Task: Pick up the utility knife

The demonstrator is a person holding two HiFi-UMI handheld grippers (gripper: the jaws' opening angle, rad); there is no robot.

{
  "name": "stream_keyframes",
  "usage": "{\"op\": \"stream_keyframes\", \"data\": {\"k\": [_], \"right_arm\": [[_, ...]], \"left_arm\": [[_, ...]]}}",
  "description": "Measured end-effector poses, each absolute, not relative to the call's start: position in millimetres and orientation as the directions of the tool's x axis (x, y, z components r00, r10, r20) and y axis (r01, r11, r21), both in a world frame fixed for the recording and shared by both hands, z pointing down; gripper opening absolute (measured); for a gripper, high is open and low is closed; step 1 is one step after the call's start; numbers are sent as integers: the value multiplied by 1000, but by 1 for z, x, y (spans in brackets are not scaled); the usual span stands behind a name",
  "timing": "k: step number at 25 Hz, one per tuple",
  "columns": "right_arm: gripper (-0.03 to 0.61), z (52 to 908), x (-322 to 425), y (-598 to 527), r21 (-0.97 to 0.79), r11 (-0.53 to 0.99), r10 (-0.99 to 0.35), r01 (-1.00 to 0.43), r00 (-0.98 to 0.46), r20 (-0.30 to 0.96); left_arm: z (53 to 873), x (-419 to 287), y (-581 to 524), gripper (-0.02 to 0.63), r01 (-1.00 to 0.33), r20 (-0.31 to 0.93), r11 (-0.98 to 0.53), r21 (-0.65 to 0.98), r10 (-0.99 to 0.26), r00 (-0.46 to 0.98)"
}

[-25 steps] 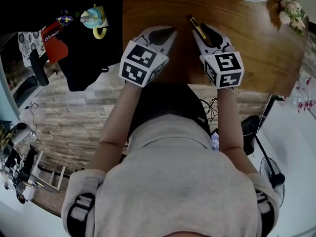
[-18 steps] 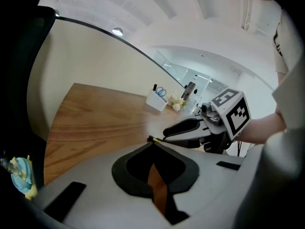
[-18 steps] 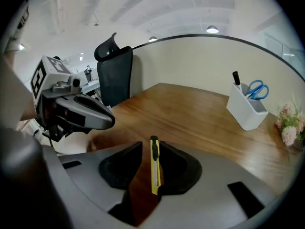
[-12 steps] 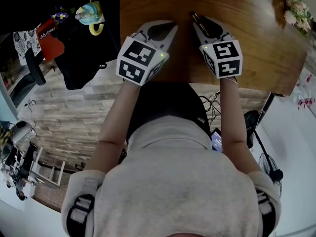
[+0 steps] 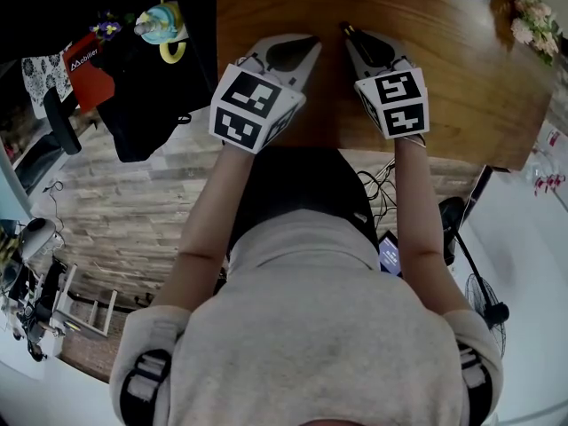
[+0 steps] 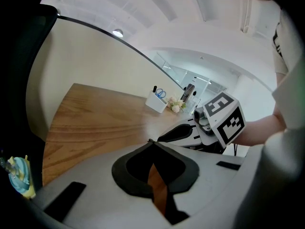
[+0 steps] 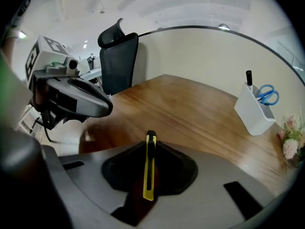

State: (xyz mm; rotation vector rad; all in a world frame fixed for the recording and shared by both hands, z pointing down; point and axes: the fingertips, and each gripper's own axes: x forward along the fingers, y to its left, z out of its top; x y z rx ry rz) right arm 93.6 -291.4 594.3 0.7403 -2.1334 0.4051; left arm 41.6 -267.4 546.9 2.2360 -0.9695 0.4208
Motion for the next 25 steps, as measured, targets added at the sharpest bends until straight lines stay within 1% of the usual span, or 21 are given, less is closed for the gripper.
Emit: {"op": "stream_keyframes", "data": {"k": [9,14,20,25], "right_arm": [[72,592,92,-284,18,765,-395,-643,-447,803],[72,584,91,-269,15,767,-396,-641,-455,798],[72,546,94,-266,-4,740,-453,-672,-503,736],[72,502,94,-276,10,708,-537,-706,-528,658]], "left_arm": [[541,40,-268,14,-735,512,-522,432,-529,677],[533,43,-270,14,-723,513,-558,406,-516,686],[504,49,-280,14,-707,499,-621,338,-519,694],[479,55,-282,12,-691,486,-657,301,-518,704]]}}
